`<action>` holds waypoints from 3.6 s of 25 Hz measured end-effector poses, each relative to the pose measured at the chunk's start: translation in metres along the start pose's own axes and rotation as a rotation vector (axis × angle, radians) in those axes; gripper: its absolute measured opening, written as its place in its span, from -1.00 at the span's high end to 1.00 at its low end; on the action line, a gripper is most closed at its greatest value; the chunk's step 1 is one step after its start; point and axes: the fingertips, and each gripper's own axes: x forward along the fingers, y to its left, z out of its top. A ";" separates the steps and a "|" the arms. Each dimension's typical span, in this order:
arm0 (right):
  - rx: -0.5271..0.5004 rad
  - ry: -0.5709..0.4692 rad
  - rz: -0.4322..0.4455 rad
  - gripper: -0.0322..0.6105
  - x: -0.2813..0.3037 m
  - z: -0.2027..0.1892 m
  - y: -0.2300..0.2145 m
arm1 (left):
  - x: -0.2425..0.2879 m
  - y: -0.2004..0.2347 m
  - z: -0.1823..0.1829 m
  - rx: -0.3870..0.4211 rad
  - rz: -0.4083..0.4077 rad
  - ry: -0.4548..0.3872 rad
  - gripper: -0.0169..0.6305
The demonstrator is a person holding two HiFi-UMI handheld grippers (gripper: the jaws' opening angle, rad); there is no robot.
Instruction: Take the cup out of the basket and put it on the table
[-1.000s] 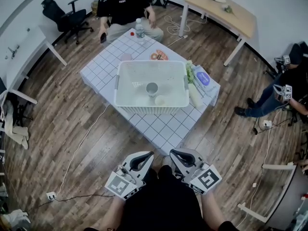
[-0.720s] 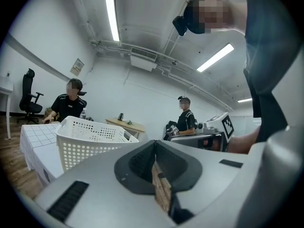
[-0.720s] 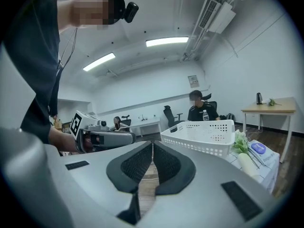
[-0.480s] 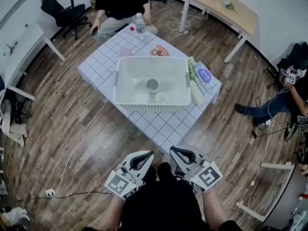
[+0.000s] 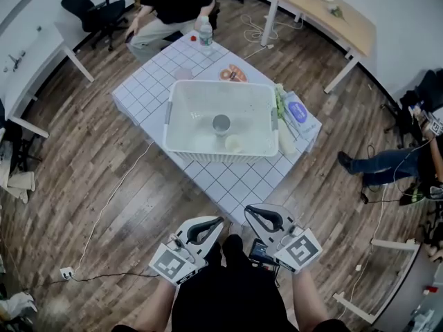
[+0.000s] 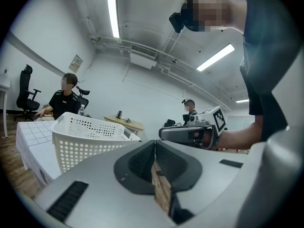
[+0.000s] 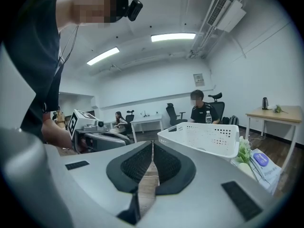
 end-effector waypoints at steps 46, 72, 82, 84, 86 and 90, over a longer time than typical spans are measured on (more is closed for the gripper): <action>-0.247 0.192 0.003 0.48 0.114 0.046 -0.143 | 0.023 0.057 0.002 0.015 0.020 0.026 0.92; -0.611 0.616 0.162 0.10 0.199 -0.025 -0.191 | 0.015 0.077 -0.003 -0.025 0.040 0.038 0.92; -0.634 0.788 0.238 0.10 0.216 -0.078 -0.202 | 0.011 0.077 -0.007 -0.026 0.038 0.035 0.92; -0.633 0.814 0.252 0.10 0.218 -0.088 -0.201 | 0.010 0.079 -0.008 -0.038 0.046 0.039 0.92; -0.630 0.838 0.264 0.10 0.220 -0.098 -0.201 | 0.010 0.080 -0.009 -0.043 0.051 0.041 0.91; -0.633 0.883 0.278 0.10 0.225 -0.117 -0.204 | 0.009 0.081 -0.011 -0.048 0.053 0.043 0.91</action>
